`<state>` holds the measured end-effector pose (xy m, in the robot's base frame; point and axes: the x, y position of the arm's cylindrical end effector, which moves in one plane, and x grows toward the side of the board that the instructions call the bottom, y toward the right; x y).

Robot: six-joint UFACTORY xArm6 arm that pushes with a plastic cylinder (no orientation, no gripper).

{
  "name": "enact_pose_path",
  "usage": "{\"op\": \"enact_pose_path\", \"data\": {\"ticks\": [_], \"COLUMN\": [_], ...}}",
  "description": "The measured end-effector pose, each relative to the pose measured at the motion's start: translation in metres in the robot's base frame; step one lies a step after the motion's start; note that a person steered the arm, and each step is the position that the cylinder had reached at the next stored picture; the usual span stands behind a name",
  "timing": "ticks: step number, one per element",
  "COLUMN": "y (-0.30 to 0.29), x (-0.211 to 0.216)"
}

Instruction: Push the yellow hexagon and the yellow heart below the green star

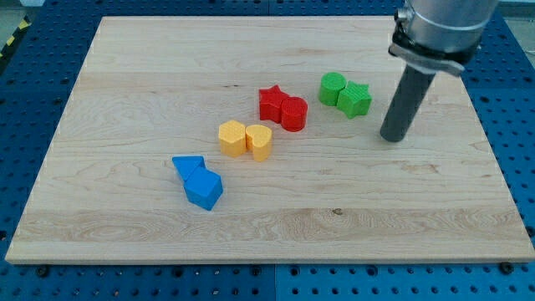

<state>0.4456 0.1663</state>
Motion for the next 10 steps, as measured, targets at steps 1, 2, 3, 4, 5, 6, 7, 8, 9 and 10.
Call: {"op": "enact_pose_path", "data": {"ticks": [1,2,3,4,5,6,7,8,9,10], "y": [0.001,0.003,-0.027,-0.105,-0.194,-0.261,-0.28,-0.282,-0.283,-0.26], "x": [-0.037,-0.073,-0.106,-0.115,-0.115,-0.098,-0.043,-0.004,-0.004,0.008]}}
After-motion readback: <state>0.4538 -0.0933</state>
